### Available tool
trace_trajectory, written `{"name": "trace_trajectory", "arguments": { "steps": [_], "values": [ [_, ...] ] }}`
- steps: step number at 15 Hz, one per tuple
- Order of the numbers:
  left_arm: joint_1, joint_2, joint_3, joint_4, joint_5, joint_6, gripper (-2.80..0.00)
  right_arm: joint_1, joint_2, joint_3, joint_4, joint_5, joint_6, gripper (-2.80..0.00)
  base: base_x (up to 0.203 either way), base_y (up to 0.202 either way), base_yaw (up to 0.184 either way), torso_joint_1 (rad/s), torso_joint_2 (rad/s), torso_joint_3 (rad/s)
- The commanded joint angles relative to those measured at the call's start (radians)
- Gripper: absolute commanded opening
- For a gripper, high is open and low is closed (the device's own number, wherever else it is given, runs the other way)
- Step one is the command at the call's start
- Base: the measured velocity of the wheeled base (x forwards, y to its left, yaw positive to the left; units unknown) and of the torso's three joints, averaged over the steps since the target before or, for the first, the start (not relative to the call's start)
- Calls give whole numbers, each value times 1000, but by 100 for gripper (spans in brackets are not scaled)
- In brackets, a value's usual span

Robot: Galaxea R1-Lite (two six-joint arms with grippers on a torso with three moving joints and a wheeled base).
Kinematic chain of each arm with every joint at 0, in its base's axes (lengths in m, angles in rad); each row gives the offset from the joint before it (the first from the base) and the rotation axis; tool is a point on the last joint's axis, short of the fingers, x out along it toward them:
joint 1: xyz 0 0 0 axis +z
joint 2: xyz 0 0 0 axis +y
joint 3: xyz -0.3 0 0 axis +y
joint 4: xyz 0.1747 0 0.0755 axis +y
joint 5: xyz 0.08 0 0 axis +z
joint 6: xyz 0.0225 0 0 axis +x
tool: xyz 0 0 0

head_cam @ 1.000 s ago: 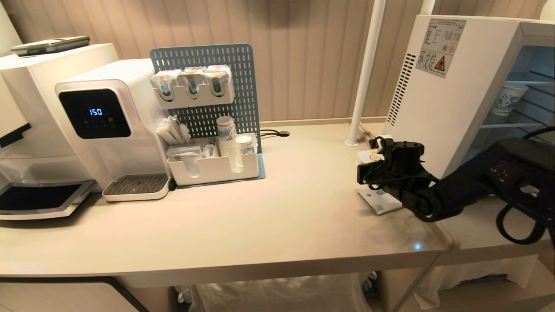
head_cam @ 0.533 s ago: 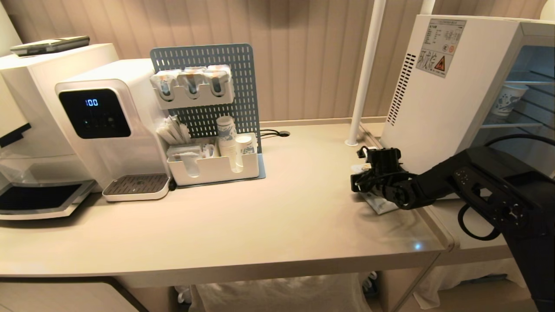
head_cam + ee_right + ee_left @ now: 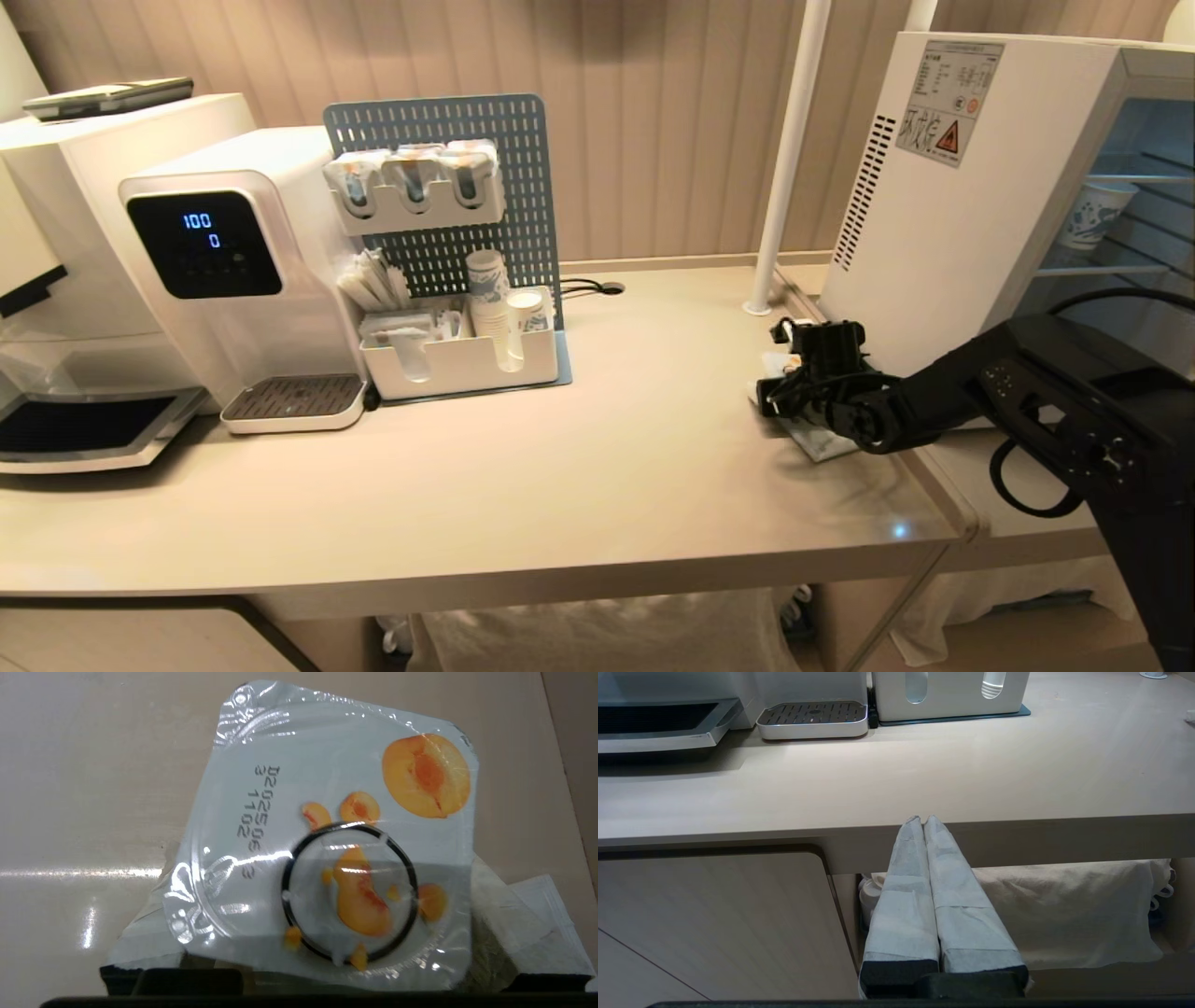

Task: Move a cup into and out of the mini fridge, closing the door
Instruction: Place the yoghurt on the table, then close the freezer door

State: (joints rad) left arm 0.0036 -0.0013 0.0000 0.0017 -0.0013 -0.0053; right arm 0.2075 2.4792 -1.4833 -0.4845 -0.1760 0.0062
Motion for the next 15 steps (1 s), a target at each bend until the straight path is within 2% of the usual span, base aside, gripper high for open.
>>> {"name": "trace_trajectory", "arguments": {
  "steps": [1,6,11,12,15],
  "values": [
    [-1,0,2,0,0,-1,-280,0,-68,56,-7,-1,0,0,0,0,0,0,0,0],
    [-1,0,2,0,0,-1,-280,0,-335,322,-12,14,18,0,0,0,0,0,0,0],
    [-1,0,1,0,0,-1,-280,27,-822,608,4,49,55,0,0,0,0,0,0,0],
    [-1,0,2,0,0,-1,-280,37,-944,649,32,50,60,-280,0,0,0,0,0,0],
    [-1,0,2,0,0,-2,-280,57,-1348,699,271,34,82,-280,0,0,0,0,0,0]
  ]
}}
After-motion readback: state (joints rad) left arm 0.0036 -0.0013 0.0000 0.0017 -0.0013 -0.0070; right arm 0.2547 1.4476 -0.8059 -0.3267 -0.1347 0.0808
